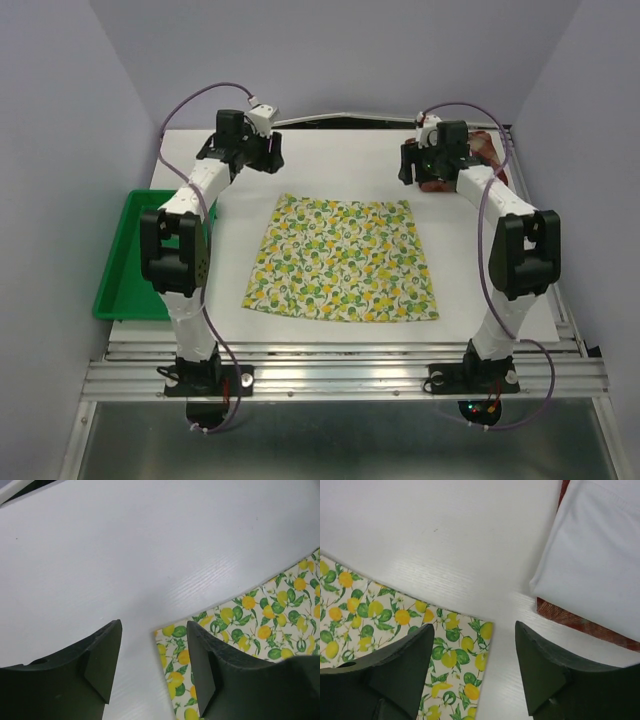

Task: Fold and stack the skirts
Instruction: Flatten the skirt out

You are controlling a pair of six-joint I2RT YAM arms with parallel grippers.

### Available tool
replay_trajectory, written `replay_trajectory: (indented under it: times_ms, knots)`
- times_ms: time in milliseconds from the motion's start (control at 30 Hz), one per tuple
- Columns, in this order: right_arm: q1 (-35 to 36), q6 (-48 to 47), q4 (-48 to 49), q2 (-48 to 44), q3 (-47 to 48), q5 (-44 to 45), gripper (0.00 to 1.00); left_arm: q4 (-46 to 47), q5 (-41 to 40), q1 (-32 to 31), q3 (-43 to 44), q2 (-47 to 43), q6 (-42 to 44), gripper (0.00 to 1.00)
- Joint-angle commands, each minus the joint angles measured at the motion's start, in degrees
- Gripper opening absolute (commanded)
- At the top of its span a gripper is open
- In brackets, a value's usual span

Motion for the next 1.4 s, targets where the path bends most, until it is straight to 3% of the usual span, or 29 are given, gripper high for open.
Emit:
replay_trajectory:
  times_ms: [0, 100, 233, 400, 633, 833, 933, 1100, 1167, 1233, 1267, 1367]
  knots:
    - [-0.3, -6.2, -7.4, -6.2, -1.2, -6.4, 0.68, -6.4, -0.8, 0.0, -5.7, -11.1, 3.6, 0.61]
    - [-0.3, -7.9, -12.5, -6.2, -3.7, -10.8, 0.58, -9.3, 0.6, -0.6, -14.1, -17.6, 2.5, 0.53]
    - [0.2, -8.8, -17.1, -3.9, -5.4, -10.3, 0.51, -12.4, 0.4, -1.6, -24.8, -21.8, 0.5, 0.52]
    - [0.8, -11.7, -24.7, -1.1, -6.0, -8.2, 0.38, -16.5, 0.2, -2.7, -29.1, -22.5, 1.4, 0.43]
    - [5.9, -20.2, -25.6, -1.7, -14.8, -1.5, 0.35, -18.0, -1.0, -3.9, -28.5, -12.6, 0.9, 0.39]
    - [11.5, -22.3, -25.1, -4.0, -21.5, 1.4, 0.33, -21.1, -1.6, -3.9, -17.1, 0.8, 1.5, 0.34]
    - [14.2, -20.6, -25.6, -6.2, -24.0, 0.0, 0.34, -24.7, -0.2, -3.9, -6.6, 9.9, 2.0, 0.33]
    - [23.6, -14.7, -26.5, -9.5, -24.7, -6.9, 0.37, -34.7, -0.9, -5.0, 24.8, 26.6, 2.4, 0.33]
    - [27.8, -10.8, -25.2, -10.6, -23.7, -15.4, 0.41, -39.1, -1.3, -7.1, 41.7, 35.8, 4.2, 0.33]
    - [30.9, -8.1, -22.8, -11.4, -22.6, -18.7, 0.43, -37.2, -2.3, -9.3, 45.1, 37.6, 6.8, 0.37]
    - [32.1, -6.4, -21.1, -12.0, -20.5, -19.8, 0.46, -35.3, -0.3, -10.5, 45.8, 37.6, 8.2, 0.44]
    - [32.8, -2.3, -20.1, -12.1, -13.6, -18.4, 0.47, -28.5, -2.3, -14.0, 39.8, 32.5, 9.5, 0.50]
